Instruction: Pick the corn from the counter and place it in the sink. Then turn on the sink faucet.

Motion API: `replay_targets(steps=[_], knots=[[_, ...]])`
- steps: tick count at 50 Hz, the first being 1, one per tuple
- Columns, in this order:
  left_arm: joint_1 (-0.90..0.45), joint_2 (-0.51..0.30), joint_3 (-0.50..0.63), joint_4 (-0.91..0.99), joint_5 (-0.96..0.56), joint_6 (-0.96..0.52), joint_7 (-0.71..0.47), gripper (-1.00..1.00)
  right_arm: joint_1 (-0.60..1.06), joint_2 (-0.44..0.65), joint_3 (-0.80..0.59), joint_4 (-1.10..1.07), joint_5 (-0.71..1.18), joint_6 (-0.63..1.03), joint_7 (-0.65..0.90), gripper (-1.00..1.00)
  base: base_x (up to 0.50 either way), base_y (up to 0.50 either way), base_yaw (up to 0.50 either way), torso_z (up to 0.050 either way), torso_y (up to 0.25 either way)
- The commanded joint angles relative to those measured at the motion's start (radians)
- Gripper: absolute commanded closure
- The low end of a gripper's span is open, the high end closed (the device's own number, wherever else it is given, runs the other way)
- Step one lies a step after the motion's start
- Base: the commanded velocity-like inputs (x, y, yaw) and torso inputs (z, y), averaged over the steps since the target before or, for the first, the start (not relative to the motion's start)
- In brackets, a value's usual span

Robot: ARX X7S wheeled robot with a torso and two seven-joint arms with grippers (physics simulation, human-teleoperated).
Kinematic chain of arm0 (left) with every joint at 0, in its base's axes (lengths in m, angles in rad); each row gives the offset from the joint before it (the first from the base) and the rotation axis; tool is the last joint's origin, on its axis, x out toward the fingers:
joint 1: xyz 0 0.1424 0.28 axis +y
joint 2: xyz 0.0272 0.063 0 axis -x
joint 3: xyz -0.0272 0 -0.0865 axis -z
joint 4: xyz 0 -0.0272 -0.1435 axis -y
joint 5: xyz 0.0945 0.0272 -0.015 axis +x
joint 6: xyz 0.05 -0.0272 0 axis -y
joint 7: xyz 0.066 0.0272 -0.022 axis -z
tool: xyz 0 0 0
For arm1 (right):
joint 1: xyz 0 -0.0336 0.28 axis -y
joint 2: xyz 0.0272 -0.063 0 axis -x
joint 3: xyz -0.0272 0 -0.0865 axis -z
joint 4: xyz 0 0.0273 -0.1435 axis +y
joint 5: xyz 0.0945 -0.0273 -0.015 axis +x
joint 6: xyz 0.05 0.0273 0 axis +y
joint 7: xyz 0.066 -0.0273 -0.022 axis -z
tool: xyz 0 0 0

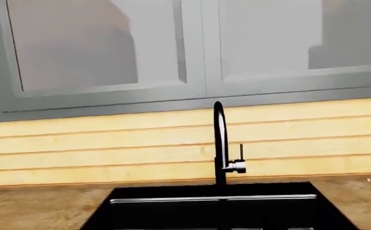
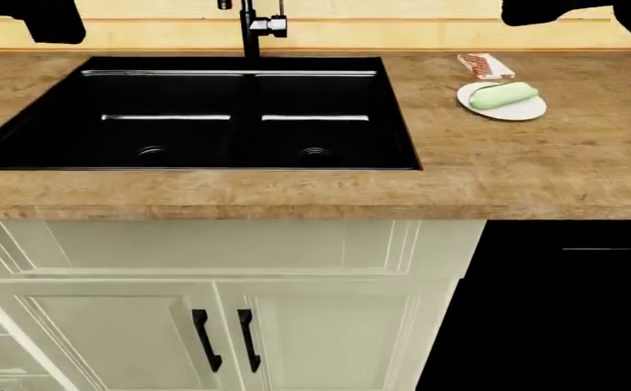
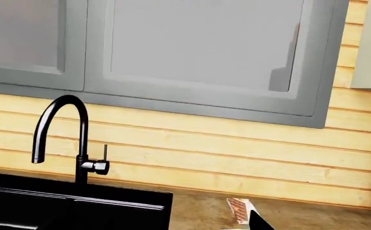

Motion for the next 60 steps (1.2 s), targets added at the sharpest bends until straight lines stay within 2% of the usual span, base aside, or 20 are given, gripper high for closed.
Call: replay_targets(steps=[1, 26, 40, 41, 60], knots=[[-0.113, -0.071, 0.029, -0.055, -0.121, 0.043, -0.078, -1.0, 0.098, 0.034, -0.014, 0.087, 0.163, -0.004, 0.129, -1.0, 0.14, 0.0, 0.0, 0.05, 0.0], [-0.108, -0.107, 0.047, -0.037, -0.13, 0.085, -0.058, -1.0, 0.112, 0.06, -0.055, 0.111, 0.203, -0.045, 0.149, -1.0, 0.48, 0.0, 0.0, 0.05, 0.0], [-0.079, -0.12, 0.045, -0.014, -0.117, 0.102, -0.039, -1.0, 0.089, 0.079, -0.069, 0.089, 0.214, -0.085, 0.14, -1.0, 0.0, -0.5, 0.0, 0.05, 0.0], [-0.021, -0.103, 0.032, 0.01, -0.1, 0.11, -0.024, -1.0, 0.078, 0.085, -0.072, 0.086, 0.207, -0.093, 0.133, -1.0, 0.0, -0.5, 0.0, 0.05, 0.0], [-0.01, -0.106, 0.045, 0.017, -0.078, 0.129, 0.001, -1.0, 0.071, 0.101, -0.09, 0.088, 0.218, -0.117, 0.138, -1.0, 0.0, -0.5, 0.0, 0.05, 0.0]])
